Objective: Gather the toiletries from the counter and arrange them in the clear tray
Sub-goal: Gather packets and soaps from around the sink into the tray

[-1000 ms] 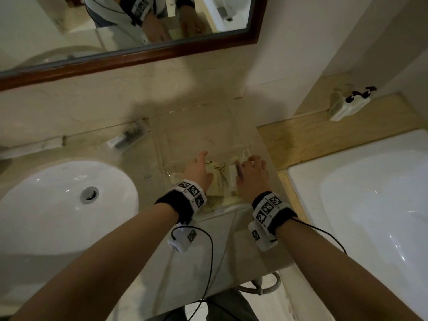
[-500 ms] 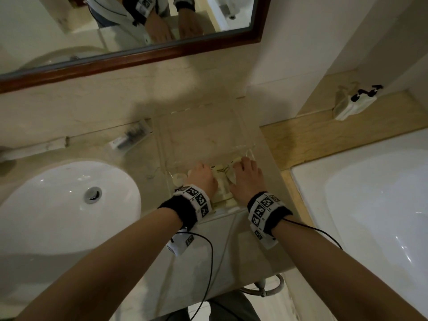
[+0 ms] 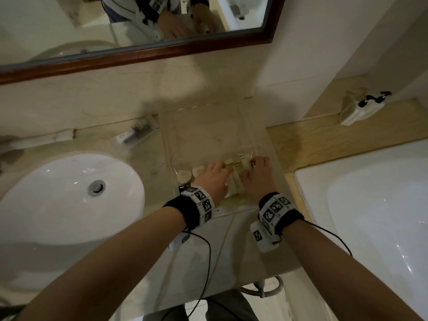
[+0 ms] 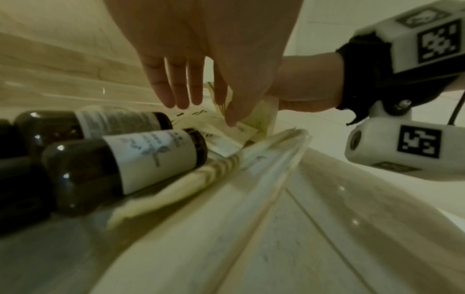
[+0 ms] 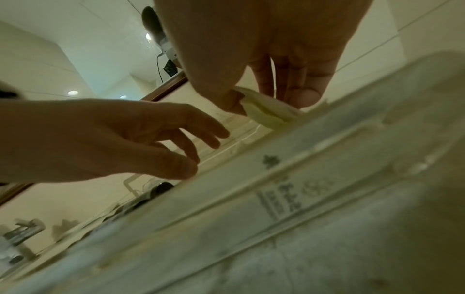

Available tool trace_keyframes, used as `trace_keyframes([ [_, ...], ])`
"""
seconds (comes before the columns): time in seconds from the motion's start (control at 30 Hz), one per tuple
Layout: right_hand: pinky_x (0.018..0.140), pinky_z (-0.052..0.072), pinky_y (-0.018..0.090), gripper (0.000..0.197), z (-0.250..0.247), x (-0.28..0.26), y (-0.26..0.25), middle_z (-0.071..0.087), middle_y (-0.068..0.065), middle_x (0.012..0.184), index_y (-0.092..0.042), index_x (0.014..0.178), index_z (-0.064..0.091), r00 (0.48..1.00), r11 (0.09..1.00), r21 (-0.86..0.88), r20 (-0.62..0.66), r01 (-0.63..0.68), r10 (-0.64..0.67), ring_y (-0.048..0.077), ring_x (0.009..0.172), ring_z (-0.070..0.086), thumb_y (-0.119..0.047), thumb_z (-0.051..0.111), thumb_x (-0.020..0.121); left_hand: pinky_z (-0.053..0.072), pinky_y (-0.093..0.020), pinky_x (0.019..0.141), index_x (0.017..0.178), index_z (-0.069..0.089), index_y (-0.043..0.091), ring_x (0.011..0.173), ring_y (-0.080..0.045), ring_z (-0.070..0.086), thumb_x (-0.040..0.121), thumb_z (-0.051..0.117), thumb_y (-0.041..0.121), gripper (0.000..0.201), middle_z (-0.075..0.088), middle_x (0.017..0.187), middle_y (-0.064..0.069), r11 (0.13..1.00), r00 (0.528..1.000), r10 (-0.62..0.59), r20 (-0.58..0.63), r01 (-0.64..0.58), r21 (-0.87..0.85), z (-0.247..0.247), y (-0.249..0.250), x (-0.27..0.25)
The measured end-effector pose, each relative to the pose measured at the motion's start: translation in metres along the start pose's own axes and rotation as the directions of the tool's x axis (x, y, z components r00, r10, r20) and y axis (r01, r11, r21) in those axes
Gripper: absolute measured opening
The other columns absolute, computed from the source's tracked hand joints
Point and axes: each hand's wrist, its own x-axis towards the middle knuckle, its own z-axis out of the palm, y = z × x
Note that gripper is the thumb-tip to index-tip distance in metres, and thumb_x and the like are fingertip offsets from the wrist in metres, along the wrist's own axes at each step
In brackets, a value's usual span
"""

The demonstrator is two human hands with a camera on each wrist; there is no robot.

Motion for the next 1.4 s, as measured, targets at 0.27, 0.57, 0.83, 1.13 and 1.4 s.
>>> trace_keyframes([
  [0.27,0.075,0.04,0.029,0.053,-0.007,-0.002,0.003,0.043,0.014,0.119,-0.01,0.135,0.034,0.998,0.992,0.124,-0.053,-0.031,0.038,0.022,0.09,0.045,-0.005,0.048,0.085,0.034,-0.039,0.101,0.126,0.047,0.018,0.121,-0.029,0.042,0.087,0.051,0.027,0.04,0.042,0.132,-0.009,0.98,0.997,0.065,0.033,-0.07,0.188,0.009,-0.005,0.003],
  [0.57,0.08,0.037,0.023,0.033,-0.009,0.004,0.005,0.045,0.014,0.124,-0.006,0.127,0.047,0.991,0.972,0.2,-0.029,-0.125,0.134,0.024,0.097,0.053,-0.016,0.042,0.096,0.033,-0.039,0.105,0.132,0.042,0.015,0.126,-0.027,0.04,0.087,0.051,0.022,0.046,0.042,0.136,-0.007,0.97,0.99,0.141,0.029,-0.143,0.195,0.008,-0.002,0.01],
  [0.83,0.081,0.044,0.03,0.031,-0.005,0.001,0.01,0.047,0.015,0.12,-0.002,0.121,0.049,0.997,0.988,0.149,-0.054,-0.051,0.06,0.031,0.093,0.056,-0.014,0.046,0.093,0.032,-0.036,0.104,0.129,0.049,0.017,0.126,-0.027,0.038,0.09,0.045,0.027,0.04,0.044,0.136,-0.005,0.943,0.973,0.223,0.058,-0.231,0.24,0.013,-0.001,0.017],
  [1.13,0.085,0.047,0.032,0.036,-0.01,-0.003,0.005,0.046,0.013,0.123,-0.005,0.123,0.047,0.997,0.982,0.172,-0.005,-0.081,0.083,0.026,0.101,0.054,-0.022,0.052,0.092,0.033,-0.036,0.108,0.142,0.035,0.017,0.134,-0.024,0.034,0.094,0.044,0.025,0.049,0.037,0.148,-0.001,0.972,0.97,0.234,0.062,-0.234,-0.011,0.004,0.006,0.024],
  [1.4,0.08,0.04,0.028,0.038,-0.023,0.002,0.002,0.047,0.016,0.122,0.001,0.121,0.045,0.992,0.995,0.035,0.093,-0.089,0.085,0.031,0.104,0.052,-0.014,0.054,0.087,0.03,-0.035,0.107,0.138,0.04,0.02,0.131,-0.023,0.038,0.092,0.046,0.025,0.047,0.041,0.143,-0.001,0.975,0.981,0.194,-0.003,-0.193,0.108,0.007,0.001,0.018],
])
